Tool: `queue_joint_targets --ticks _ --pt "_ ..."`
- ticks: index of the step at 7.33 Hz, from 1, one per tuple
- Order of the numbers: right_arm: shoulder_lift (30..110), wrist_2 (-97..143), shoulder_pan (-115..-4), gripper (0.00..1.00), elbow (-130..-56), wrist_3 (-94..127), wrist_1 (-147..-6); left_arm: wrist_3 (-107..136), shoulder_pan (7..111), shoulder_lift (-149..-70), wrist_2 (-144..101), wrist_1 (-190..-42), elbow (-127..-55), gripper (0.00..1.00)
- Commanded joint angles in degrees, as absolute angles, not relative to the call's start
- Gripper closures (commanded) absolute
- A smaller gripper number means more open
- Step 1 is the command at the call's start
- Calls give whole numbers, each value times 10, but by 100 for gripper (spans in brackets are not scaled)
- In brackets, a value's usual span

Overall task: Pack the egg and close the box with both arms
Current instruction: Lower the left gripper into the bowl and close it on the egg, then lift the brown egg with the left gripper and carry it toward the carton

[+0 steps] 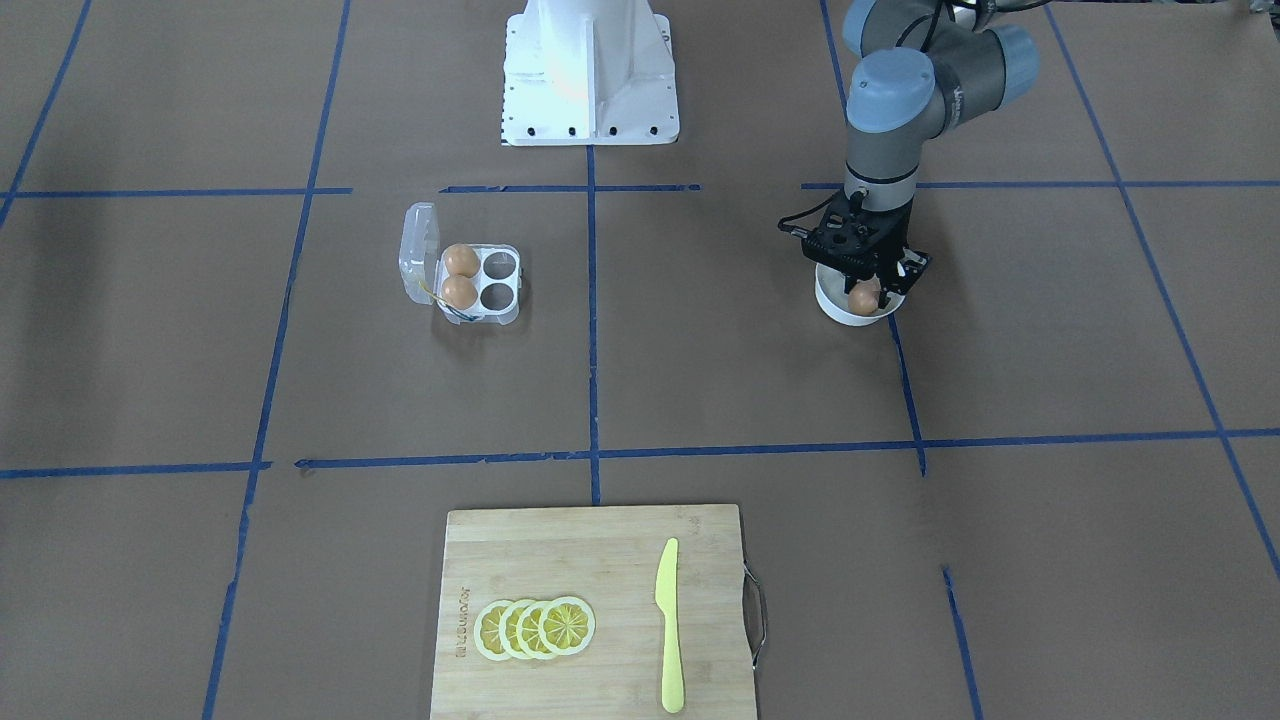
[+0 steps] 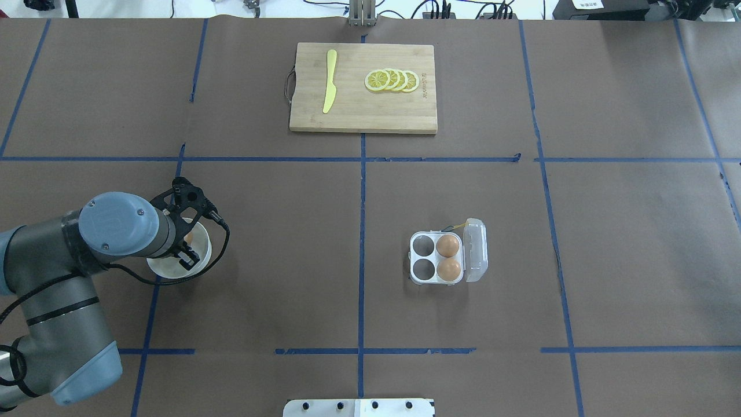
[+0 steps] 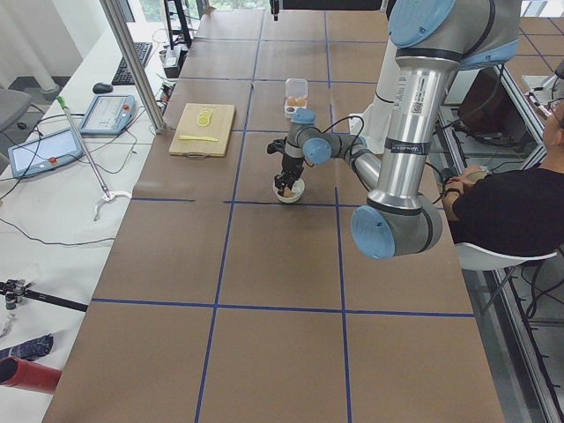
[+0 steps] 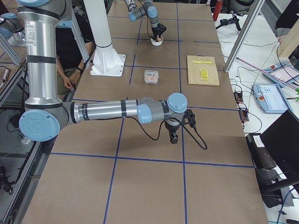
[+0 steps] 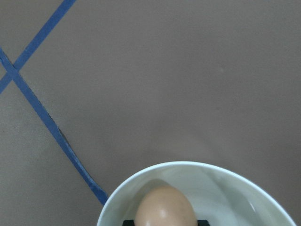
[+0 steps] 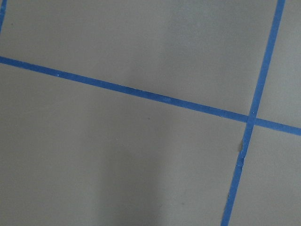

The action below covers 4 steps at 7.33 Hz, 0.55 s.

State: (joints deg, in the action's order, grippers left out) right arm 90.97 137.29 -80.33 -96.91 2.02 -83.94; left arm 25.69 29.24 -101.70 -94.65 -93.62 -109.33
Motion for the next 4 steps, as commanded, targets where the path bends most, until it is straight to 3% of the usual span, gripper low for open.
queue_joint_targets --ticks 1,4 --pt "910 1374 -803 0 -969 20 -839 257 298 -1016 -947 -896 -1123 100" --pt "910 1372 -803 0 -969 19 -838 260 299 -1069 -968 -846 -1153 100"
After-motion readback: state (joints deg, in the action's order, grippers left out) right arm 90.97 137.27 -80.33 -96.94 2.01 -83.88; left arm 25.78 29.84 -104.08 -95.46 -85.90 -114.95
